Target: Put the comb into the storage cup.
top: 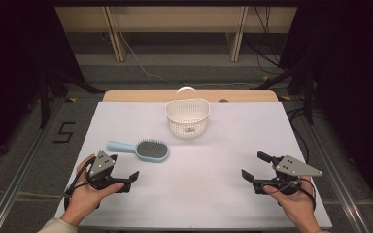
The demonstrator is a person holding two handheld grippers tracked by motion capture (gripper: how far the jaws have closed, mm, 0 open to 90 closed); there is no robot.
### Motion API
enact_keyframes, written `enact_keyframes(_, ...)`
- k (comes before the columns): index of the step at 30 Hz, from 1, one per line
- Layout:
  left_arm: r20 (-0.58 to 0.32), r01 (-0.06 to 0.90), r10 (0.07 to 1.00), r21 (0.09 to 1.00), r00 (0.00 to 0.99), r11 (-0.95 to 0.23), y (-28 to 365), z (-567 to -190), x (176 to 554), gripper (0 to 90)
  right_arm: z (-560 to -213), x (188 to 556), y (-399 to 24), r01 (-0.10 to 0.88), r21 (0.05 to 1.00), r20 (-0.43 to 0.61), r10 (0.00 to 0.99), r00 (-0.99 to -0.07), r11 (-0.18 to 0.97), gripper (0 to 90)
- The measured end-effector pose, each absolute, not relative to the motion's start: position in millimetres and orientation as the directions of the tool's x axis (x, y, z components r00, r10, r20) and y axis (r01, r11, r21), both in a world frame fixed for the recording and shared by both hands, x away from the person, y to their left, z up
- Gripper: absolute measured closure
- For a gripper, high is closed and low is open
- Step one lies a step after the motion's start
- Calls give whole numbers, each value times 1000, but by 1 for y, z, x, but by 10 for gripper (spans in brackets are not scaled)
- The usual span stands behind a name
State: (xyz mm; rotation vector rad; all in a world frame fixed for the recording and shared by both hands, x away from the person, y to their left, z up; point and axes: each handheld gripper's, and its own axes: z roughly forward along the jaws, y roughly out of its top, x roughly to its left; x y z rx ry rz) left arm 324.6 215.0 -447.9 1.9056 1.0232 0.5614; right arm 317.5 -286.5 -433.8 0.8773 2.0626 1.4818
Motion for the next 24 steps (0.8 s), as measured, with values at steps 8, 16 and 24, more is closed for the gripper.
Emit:
enact_keyframes(8,-7,415,832,869,555,-269,216,-446,324,49,-434,317,-286,233,947,3,717,-697,223,158)
enact_keyframes(16,-2,380,872,901,489,-211,223,-442,339,262,-433,318,-285,238,944,2,718,-696,227,158)
enact_keyframes(24,-10,383,899,907,439,-177,227,-437,360,785,-434,319,-285,243,944,7,721,-693,224,158)
